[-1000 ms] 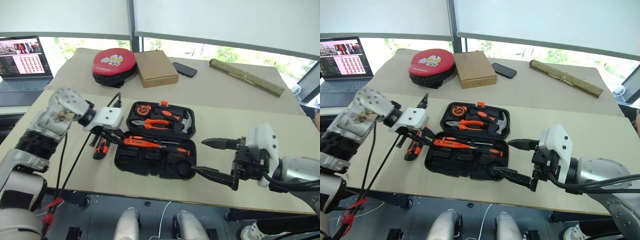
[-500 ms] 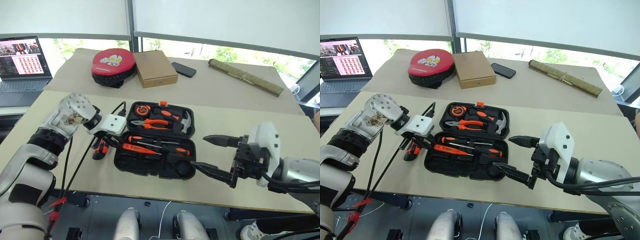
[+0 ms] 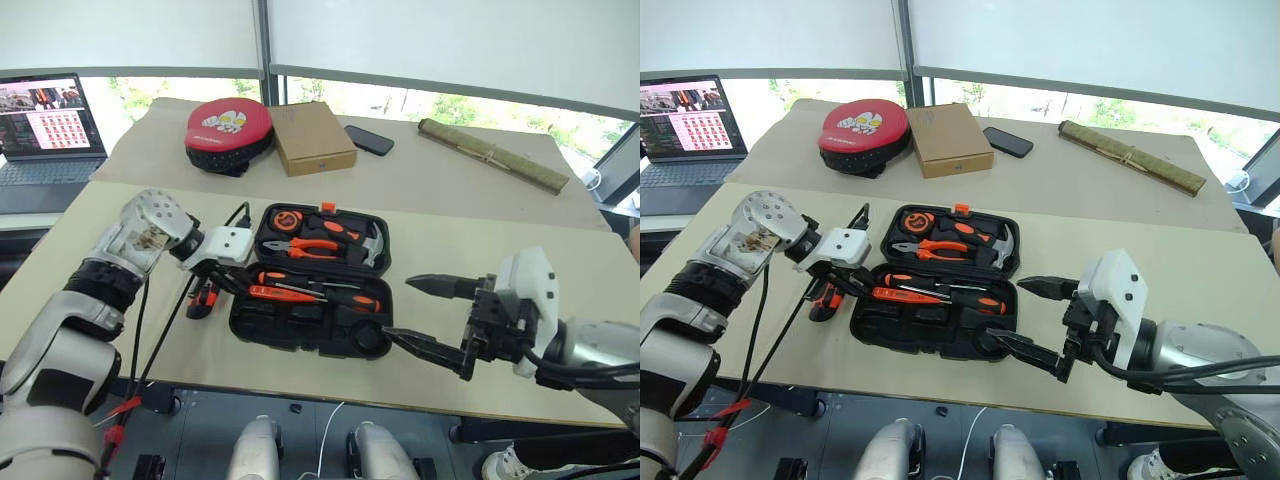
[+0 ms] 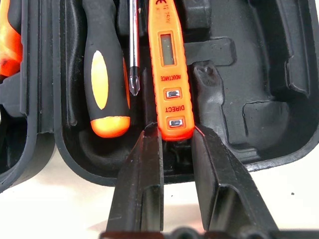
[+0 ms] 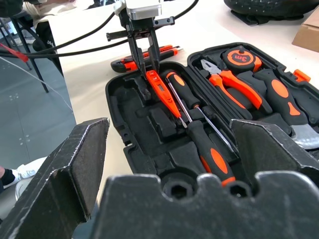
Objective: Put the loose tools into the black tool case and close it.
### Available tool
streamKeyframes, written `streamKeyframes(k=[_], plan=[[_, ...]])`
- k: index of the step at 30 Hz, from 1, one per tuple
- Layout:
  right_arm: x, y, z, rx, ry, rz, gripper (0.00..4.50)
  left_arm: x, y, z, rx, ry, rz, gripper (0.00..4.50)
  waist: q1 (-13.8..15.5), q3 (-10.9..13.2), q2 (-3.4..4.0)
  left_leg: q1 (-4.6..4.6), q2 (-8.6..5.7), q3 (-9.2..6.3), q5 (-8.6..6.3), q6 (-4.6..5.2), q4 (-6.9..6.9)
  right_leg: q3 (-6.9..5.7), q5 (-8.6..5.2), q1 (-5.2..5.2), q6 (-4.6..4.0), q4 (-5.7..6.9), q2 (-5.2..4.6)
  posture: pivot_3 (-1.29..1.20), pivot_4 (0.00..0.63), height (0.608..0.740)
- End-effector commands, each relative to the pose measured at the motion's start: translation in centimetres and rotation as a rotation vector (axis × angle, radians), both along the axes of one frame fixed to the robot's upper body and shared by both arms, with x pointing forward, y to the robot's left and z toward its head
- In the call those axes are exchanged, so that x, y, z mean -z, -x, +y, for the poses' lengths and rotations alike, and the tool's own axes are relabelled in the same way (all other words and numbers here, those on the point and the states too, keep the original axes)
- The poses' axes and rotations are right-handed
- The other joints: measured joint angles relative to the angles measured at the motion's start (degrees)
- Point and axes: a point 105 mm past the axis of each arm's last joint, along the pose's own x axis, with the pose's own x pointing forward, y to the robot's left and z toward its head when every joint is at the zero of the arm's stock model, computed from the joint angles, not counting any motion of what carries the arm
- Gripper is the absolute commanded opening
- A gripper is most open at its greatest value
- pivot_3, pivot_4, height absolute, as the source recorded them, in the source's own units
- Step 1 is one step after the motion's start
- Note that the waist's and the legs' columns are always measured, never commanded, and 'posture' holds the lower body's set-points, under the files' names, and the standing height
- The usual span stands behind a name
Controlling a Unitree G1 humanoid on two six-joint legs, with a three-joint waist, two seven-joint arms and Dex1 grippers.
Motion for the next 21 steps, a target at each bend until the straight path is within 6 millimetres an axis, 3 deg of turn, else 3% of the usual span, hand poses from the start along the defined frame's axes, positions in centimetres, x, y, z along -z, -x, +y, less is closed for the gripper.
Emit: streamKeyframes(k=[1, 14, 15, 17, 19, 21], plan=[[-0.8, 0.4, 0.5, -0.028, 0.003, -0.057, 4.50, 0.7, 0.5, 0.2, 0.021, -0.026, 0.021, 0.37, -0.02, 0.00, 0.00, 0.00, 0.00, 0.00, 0.00, 0.00, 0.00, 0.00, 0.00, 0.00, 0.00, 0.00, 0.00, 0.00, 0.150, 0.740], [-1.2, 0.1, 0.9, -0.033, -0.008, -0.063, 4.50, 0.3, 0.5, -0.4, 0.036, -0.009, 0.021, 0.37, 0.01, -0.01, 0.01, 0.00, 0.00, 0.01, 0.00, 0.00, 0.00, 0.00, 0.00, 0.00, 0.00, -0.01, 0.00, 0.00, 0.150, 0.740], [-1.2, 0.0, 0.9, -0.032, -0.007, -0.063, 4.50, 0.0, 0.6, -0.4, 0.032, -0.001, 0.024, 1.37, -0.01, -0.01, 0.01, 0.00, 0.00, 0.01, 0.00, 0.00, 0.00, 0.00, 0.00, 0.00, 0.00, -0.01, 0.00, 0.00, 0.150, 0.740], [-1.1, -0.1, 0.9, -0.032, -0.007, -0.060, 4.50, -0.7, 0.7, -0.4, 0.023, 0.028, 0.025, 2.10, -0.06, -0.01, 0.01, -0.01, 0.00, 0.00, 0.00, 0.00, -0.01, 0.01, 0.00, -0.02, 0.00, -0.01, 0.00, 0.00, 0.150, 0.740], [-1.0, -0.1, 0.9, -0.033, -0.006, -0.057, 4.50, -1.4, 0.7, -0.4, 0.011, 0.053, 0.022, 2.71, -0.11, -0.01, 0.01, -0.02, 0.00, 0.00, 0.00, 0.01, -0.02, 0.01, 0.00, -0.03, 0.00, -0.01, 0.00, 0.00, 0.150, 0.740], [-0.9, 0.0, 1.0, -0.037, -0.004, -0.053, 4.50, -2.7, 0.7, -0.5, -0.014, 0.100, 0.031, 2.71, -0.18, 0.00, 0.01, -0.03, 0.01, 0.01, 0.00, 0.01, -0.02, 0.01, 0.00, -0.06, 0.00, 0.00, 0.02, 0.00, 0.150, 0.740]])
